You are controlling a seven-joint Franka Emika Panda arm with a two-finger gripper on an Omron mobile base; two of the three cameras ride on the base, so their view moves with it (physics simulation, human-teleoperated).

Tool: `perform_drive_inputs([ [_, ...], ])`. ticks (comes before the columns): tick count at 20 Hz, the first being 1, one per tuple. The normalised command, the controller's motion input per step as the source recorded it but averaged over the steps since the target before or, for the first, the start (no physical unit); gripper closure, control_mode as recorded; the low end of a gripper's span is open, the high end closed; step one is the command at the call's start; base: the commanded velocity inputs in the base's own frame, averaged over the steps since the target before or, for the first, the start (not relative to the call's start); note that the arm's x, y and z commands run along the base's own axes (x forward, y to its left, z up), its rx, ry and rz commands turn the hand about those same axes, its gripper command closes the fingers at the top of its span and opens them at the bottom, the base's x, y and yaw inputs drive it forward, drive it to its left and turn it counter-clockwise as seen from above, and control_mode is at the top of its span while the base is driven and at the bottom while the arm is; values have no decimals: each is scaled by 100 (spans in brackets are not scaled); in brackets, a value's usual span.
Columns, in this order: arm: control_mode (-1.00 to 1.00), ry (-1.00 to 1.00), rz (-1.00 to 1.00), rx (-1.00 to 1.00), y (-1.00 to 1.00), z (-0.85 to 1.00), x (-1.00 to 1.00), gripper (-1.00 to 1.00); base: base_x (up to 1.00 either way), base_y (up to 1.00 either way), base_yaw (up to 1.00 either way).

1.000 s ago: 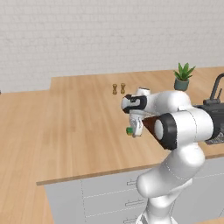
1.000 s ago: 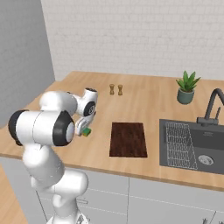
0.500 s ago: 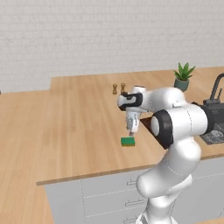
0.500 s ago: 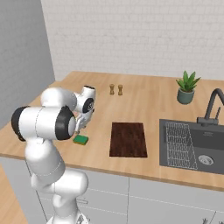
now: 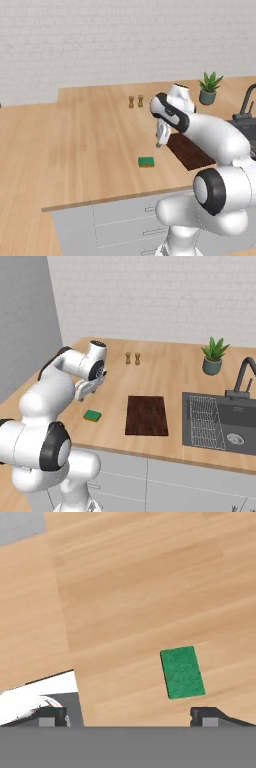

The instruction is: Pick up the sponge from the counter and clean the cutting board by briefly scrubbing or pressing down on the cutting board. Once finished, release the sponge.

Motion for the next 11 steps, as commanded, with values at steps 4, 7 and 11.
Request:
perform_drive_inputs([
  [4, -100, 2, -47, 32, -6, 92, -77, -100, 0, 0, 0],
  [7, -100, 6, -46, 32, 0, 89, -65, -100, 0, 0, 0],
  [11, -100, 2, -45, 16, 0, 62, -61, -100, 0, 0, 0],
])
